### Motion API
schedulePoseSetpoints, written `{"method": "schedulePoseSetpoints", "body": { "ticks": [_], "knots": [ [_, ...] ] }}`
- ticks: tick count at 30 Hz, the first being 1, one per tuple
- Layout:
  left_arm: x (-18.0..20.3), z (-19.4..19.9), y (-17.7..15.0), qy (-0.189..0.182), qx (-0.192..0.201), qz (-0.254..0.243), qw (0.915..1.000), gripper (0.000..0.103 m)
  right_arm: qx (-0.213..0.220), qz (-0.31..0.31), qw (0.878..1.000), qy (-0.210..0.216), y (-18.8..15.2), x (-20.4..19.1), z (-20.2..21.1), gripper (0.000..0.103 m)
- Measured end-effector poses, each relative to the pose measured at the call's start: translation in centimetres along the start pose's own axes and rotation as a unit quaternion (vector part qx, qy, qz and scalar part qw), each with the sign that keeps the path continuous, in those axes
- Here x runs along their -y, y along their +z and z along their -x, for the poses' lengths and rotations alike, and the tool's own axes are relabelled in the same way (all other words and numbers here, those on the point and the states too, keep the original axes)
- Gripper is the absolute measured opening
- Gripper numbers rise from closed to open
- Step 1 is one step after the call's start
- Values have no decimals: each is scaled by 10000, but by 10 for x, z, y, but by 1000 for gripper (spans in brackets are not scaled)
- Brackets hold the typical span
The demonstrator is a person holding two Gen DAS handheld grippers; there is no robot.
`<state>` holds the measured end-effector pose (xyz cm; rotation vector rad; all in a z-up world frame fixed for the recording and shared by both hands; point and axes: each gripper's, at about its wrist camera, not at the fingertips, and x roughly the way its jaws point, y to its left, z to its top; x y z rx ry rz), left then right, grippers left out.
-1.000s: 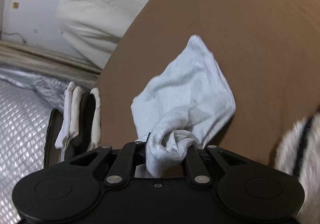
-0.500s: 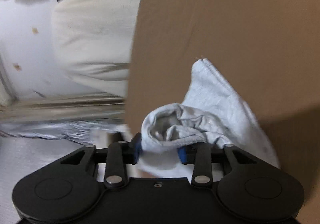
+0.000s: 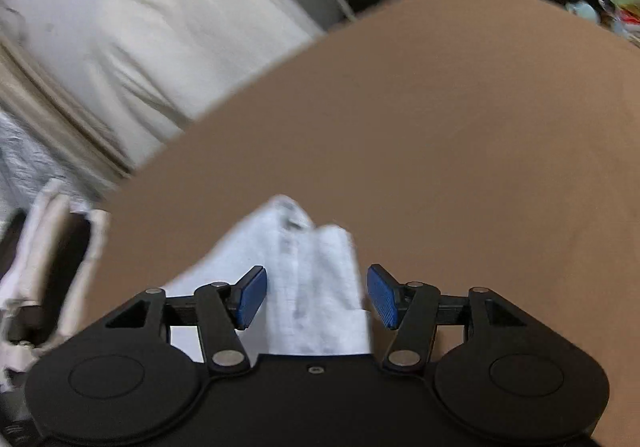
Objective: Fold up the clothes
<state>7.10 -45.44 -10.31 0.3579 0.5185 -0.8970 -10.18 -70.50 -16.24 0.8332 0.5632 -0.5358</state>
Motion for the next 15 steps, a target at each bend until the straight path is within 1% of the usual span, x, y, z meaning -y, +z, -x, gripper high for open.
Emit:
{"method": "schedulePoseSetpoints", "body": {
  "ticks": [1,2,3,4,5,6,7,8,9,11,13,14,15],
  "knots": [
    [1,-3,-4,43,-56,-17,10000,46,-88,-234,9997,86,2,7,-13,53],
    [2,-6,-7,91,-113,-35,9999,46,-178,-475,9985,181,3,14,-25,21],
    [5,-7,-11,69,-120,-122,9998,46,-304,-577,9977,194,6,17,-39,16],
    [7,-7,-14,45,-124,-212,9997,46,-275,-552,9981,86,6,18,-46,16],
    [9,-8,-18,21,-129,-301,9995,46,-213,-275,9994,-58,4,12,-49,16],
    [14,-10,-19,-147,-259,-484,9984,44,-149,22,9997,-203,2,4,-52,16],
    [21,-14,-23,-204,-395,-646,9969,43,-97,353,9987,-364,-1,-4,-50,16],
    [26,-18,-26,-110,-477,-783,9957,43,-46,686,9962,-526,-3,-12,-48,18],
    [31,-22,-29,-11,-557,-918,9942,45,12,989,9924,-736,-5,-19,-46,32],
    [32,-22,-30,221,-581,-966,9934,45,305,1472,9794,-1346,-6,-36,-36,53],
    [32,-21,-30,453,-601,-1008,9920,46,866,1540,9699,-1673,-8,-46,-12,53],
    [33,-21,-30,570,-612,-1029,9912,46,1122,1581,9696,-1492,-10,-50,1,50],
    [30,-21,-29,613,-618,-949,9917,46,1374,1622,9687,-1279,-13,-53,15,32]
  ]
}}
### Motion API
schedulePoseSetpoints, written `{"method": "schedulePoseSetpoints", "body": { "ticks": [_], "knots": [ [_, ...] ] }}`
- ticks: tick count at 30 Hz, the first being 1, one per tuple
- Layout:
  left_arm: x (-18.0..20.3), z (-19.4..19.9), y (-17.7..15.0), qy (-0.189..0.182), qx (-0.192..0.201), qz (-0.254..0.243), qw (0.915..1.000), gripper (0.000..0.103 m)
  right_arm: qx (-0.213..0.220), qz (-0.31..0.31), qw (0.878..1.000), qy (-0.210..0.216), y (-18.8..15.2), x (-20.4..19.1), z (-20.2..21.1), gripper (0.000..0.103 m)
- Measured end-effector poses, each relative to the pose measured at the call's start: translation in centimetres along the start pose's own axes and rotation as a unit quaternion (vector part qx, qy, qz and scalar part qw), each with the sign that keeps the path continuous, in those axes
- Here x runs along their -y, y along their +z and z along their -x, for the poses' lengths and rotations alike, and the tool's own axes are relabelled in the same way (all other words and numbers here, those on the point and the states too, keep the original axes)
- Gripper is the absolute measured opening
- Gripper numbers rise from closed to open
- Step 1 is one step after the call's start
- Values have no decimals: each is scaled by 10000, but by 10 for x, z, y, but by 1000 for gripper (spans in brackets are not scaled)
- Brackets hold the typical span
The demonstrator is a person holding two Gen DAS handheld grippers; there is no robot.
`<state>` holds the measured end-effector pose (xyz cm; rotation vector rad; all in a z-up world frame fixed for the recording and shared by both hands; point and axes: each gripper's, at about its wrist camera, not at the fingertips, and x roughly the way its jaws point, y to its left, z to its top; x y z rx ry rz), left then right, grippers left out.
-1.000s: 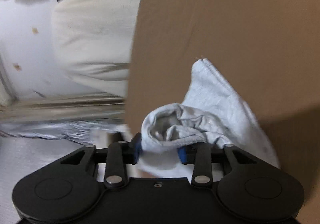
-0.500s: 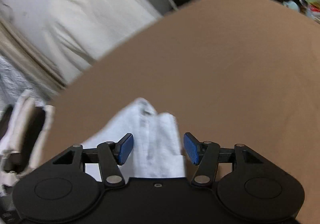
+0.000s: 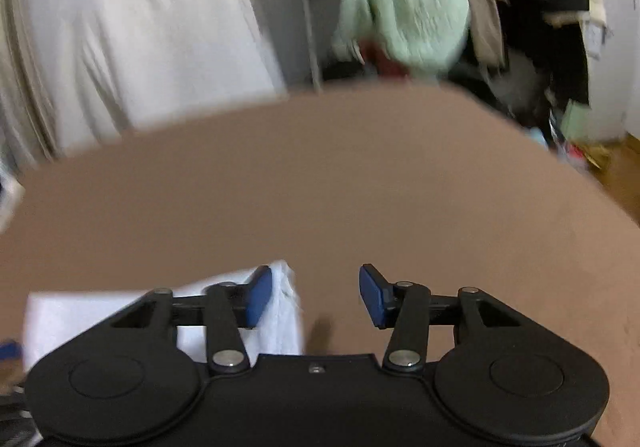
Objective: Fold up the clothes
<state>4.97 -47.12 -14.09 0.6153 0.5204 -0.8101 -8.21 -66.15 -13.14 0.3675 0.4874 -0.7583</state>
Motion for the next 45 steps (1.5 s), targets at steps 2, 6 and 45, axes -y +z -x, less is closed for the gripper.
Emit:
{"method": "schedulePoseSetpoints", "body": {
  "ticks": [2,6,45],
  "knots": [
    [-4,6,4,-78,166,95,9998,46,241,366,9964,720,1,-11,22,28],
    [-15,23,15,-1063,525,504,9917,39,-354,1005,9901,916,-21,-41,12,35],
    [-90,-42,-30,-2877,-1540,3598,8741,103,-2707,-2298,9198,1666,-56,45,-51,69]
  ]
}}
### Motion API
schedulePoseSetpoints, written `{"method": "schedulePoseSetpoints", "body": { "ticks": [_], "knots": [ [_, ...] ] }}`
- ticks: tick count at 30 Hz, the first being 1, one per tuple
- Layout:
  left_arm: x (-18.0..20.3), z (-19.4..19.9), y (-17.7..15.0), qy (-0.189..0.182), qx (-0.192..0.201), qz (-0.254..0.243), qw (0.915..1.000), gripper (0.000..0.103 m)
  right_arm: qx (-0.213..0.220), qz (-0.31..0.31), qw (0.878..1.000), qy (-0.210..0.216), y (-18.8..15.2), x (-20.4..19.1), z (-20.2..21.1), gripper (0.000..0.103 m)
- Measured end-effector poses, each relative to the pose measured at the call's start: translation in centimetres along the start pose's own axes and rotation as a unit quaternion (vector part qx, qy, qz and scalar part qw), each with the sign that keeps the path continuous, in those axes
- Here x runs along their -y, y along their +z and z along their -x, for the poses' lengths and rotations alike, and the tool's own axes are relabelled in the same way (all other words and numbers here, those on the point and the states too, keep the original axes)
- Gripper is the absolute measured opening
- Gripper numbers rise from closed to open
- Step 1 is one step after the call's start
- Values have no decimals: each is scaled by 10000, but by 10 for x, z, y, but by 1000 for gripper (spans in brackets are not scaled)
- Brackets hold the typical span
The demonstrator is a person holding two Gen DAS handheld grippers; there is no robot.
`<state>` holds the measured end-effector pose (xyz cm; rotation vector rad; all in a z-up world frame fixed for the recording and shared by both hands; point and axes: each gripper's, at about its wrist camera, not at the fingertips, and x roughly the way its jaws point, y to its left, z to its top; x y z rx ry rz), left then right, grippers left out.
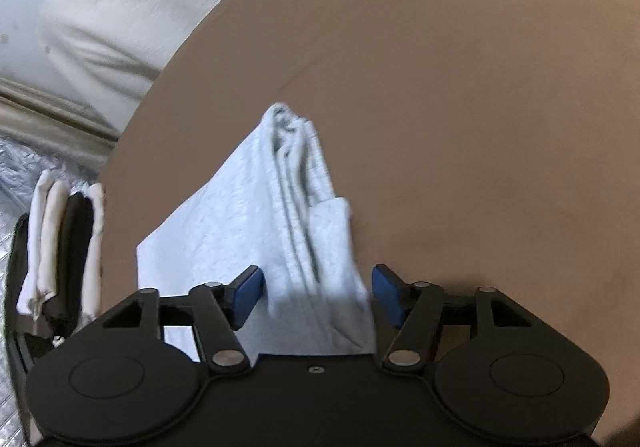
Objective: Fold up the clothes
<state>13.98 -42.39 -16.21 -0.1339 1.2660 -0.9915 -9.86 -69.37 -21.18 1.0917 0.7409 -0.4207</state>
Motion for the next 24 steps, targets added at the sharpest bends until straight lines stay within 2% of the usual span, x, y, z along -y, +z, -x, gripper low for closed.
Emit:
{"method": "schedulePoseSetpoints", "body": {
  "ticks": [3,4,5,6,7,9,13,14,16,17,19,21,23,24],
  "knots": [
    [-5,-5,7,-189,98,278,9994,103,-69,-179,9998,80,6,1,-14,72],
    [-3,-9,7,-310,67,248,9992,99,-60,-113,9999,96,7,-2,-16,72],
    [-2,-14,7,-435,32,212,9988,70,-48,-37,9999,112,8,-4,-18,72],
    [-1,-18,8,-559,-3,176,9983,25,-42,18,9999,140,9,-6,-22,73],
    [0,-23,8,-683,-38,140,9976,20,-17,7,9998,205,13,-6,-25,73],
    [2,-27,2,-700,165,92,9974,17,50,-32,9994,333,22,-1,-25,73],
    [17,-18,-1,-555,401,-404,9968,17,178,115,9994,285,28,-10,-29,73],
    [20,-16,-2,-453,404,-540,9967,20,198,170,9993,257,26,-12,-29,72],
    [23,-24,3,-215,378,-630,9971,31,206,129,9994,246,24,-10,-20,71],
    [25,-28,3,-114,354,-660,9971,45,187,45,9995,243,21,-8,-14,71],
    [16,-25,6,-231,345,-437,9982,54,80,-213,9995,232,4,4,4,71],
    [11,-27,8,-411,355,-151,9984,71,-120,-390,9984,395,-3,17,11,72],
    [18,-38,9,-455,355,-249,9980,71,-195,-634,9957,649,2,28,3,73],
    [22,-41,9,-428,359,-351,9978,62,-152,-502,9964,664,5,23,-2,70]
  ]
}}
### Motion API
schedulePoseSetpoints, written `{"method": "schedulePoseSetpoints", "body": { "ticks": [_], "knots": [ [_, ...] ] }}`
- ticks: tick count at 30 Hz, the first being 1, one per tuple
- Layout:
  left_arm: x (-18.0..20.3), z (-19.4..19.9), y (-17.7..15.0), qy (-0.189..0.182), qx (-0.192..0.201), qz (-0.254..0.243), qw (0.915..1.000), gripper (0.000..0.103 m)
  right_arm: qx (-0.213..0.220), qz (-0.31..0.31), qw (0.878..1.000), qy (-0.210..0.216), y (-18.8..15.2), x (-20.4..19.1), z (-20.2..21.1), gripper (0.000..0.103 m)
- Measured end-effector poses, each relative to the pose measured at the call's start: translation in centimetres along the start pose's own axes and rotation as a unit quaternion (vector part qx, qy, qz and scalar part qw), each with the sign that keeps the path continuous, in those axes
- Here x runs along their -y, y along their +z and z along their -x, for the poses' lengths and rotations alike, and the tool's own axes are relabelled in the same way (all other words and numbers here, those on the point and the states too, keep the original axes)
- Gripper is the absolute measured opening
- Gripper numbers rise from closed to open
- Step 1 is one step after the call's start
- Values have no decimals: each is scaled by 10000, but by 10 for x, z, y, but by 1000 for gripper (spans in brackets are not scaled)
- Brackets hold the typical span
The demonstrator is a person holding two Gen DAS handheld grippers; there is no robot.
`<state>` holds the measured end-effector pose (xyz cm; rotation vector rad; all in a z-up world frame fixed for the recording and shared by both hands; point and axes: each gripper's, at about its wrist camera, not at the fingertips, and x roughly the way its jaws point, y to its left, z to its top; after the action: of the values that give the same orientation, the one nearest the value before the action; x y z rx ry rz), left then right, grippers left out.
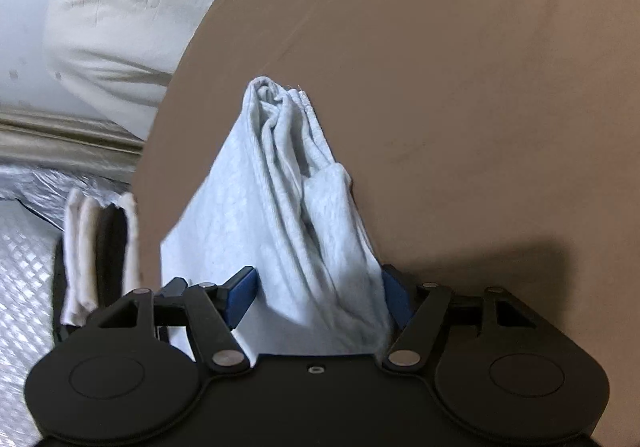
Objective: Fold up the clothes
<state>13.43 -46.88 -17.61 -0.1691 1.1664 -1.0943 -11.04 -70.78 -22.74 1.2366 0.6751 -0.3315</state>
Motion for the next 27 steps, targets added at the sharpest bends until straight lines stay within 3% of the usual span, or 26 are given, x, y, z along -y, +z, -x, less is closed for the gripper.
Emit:
{"method": "schedulePoseSetpoints", "body": {
  "ticks": [1,2,6,10,14,18,20,22,27],
  "knots": [
    [2,-1,-2,81,100,-32,9999,51,40,159,9999,4,2,-5,-6,62],
    [0,0,-4,175,262,89,9995,37,80,318,9995,8,5,-10,-13,46],
    [0,0,-7,203,461,232,9985,16,448,1122,9921,-341,-7,-36,-16,39],
    [30,20,-13,509,653,-504,9953,14,782,1472,9858,-198,-17,-53,4,37],
    [35,59,-24,572,861,-573,9930,13,862,2140,9728,-206,-28,-80,11,37],
    [46,99,-33,1254,1061,-1229,9787,13,736,2344,9693,73,-34,-97,8,36],
    [42,121,-34,1064,1261,-1064,9805,13,690,2480,9661,208,-40,-108,8,35],
    [40,142,-33,1037,1444,-953,9794,13,788,2869,9543,265,-55,-129,15,35],
    [43,207,-23,1341,2296,-1074,9580,13,854,3473,9320,590,-65,-191,21,35]
  ]
}}
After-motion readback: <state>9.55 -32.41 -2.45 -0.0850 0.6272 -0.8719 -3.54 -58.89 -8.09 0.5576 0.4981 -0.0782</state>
